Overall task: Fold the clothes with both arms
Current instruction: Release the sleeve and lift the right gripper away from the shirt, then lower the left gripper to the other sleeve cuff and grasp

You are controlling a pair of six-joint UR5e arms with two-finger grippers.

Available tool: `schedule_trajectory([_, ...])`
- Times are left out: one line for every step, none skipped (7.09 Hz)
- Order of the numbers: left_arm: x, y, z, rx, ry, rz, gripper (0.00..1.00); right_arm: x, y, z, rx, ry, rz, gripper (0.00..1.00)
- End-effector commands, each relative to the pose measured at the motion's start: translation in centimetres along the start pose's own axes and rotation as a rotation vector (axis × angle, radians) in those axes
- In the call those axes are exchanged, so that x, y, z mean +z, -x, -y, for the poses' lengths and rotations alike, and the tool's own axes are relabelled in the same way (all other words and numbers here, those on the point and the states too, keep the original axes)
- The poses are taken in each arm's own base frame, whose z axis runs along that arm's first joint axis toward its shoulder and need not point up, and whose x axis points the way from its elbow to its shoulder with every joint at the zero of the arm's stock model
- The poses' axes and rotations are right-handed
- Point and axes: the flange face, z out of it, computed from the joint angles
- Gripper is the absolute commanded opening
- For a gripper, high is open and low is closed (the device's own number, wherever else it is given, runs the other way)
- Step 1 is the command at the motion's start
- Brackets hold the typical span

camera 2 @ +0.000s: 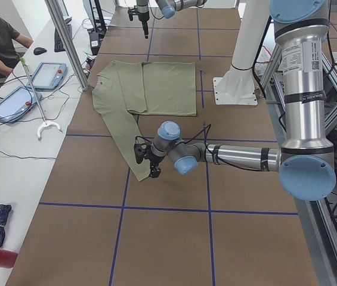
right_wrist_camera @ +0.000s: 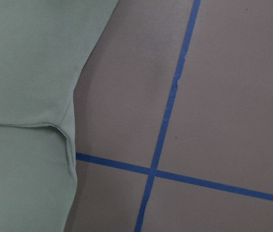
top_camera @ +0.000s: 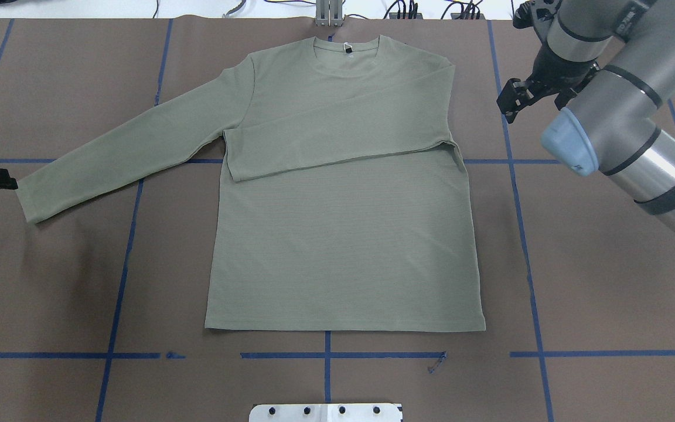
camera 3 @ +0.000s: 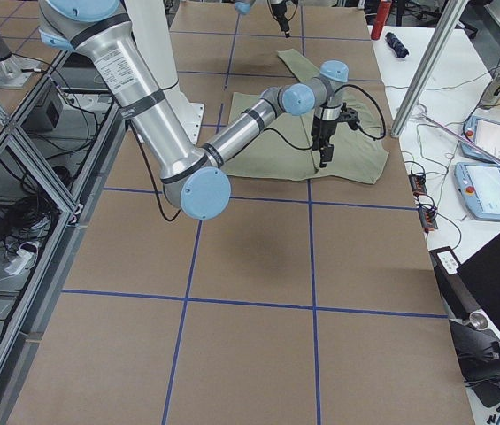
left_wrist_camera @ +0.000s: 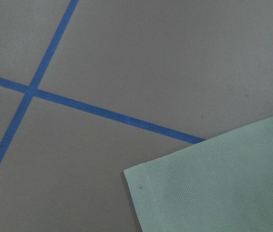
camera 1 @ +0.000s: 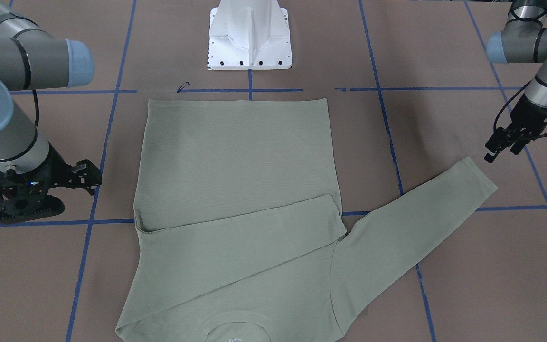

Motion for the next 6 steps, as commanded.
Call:
schedule_trajectory([2.8,-0.6,-0.9,-0.003,-0.029,0.044,1.0,0.2,-2.6,-1.2,-0.007,0.009,0.016,1.0])
schedule_trajectory([3.6,-0.7,-1.0,0.003,-0.028,0.053,1.0,0.3,-2.7,-1.2,-0.006,0.01,0.014,1.0])
schedule_trajectory([4.5,-0.6,-0.8,0.004,-0.033,0.066,1.0,0.3,-2.6,-1.2,-0.004,0.009,0.015,1.0])
schedule_trajectory([5.4,-0.7,-1.0,0.011,-0.026,0.074,1.0,0.2,-2.6,-1.2,-0.003,0.007,0.015,1.0])
schedule_trajectory([5.8,-0.2,-1.1,0.01,-0.022,0.082,1.0,0.2,-2.5,-1.2,-0.005,0.007,0.016,1.0])
schedule_trajectory([5.9,-0.1,-1.1,0.012,-0.021,0.085,1.0,0.2,-2.6,-1.2,-0.004,0.007,0.017,1.0])
